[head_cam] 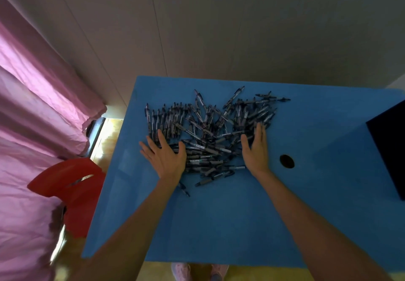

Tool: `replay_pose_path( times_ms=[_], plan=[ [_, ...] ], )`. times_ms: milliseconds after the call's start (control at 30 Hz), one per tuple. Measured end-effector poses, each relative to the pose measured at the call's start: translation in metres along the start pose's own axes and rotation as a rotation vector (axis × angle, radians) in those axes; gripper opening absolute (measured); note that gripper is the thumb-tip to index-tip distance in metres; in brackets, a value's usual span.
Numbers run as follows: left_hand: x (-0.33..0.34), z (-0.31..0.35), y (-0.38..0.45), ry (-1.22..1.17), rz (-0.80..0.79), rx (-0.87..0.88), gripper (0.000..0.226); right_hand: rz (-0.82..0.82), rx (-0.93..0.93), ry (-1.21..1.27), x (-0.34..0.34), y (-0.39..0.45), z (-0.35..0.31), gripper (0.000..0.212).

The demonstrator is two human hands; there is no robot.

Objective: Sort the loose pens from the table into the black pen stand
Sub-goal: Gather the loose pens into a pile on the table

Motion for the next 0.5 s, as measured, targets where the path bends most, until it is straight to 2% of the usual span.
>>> replay_pose_path(
  times_ms=[133,267,500],
  plan=[
    [0.005,0.024,0.001,-0.126,0.003,-0.028,0.08,0.01,0.028,-0.001,0.02,-0.008,-0.016,0.075],
    [0.004,0.038,0.002,-0.138,-0.003,0.002,0.078,-0.001,0.047,-0.041,0.027,-0.011,-0.021,0.077],
    [0.002,0.023,0.001,-0.082,-0.008,0.084,0.075,-0.007,-0.138,-0.174,0.011,-0.019,-0.009,0.073]
  ],
)
Point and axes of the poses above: each hand's wrist, its own y-axis towards the middle knuckle, its own x-axis out of the palm, z = x × y, the point moved 6 cm from there along y, towards the middle knuckle, and after that the axes turned 13 degrees about z, right-handed, at the moved point
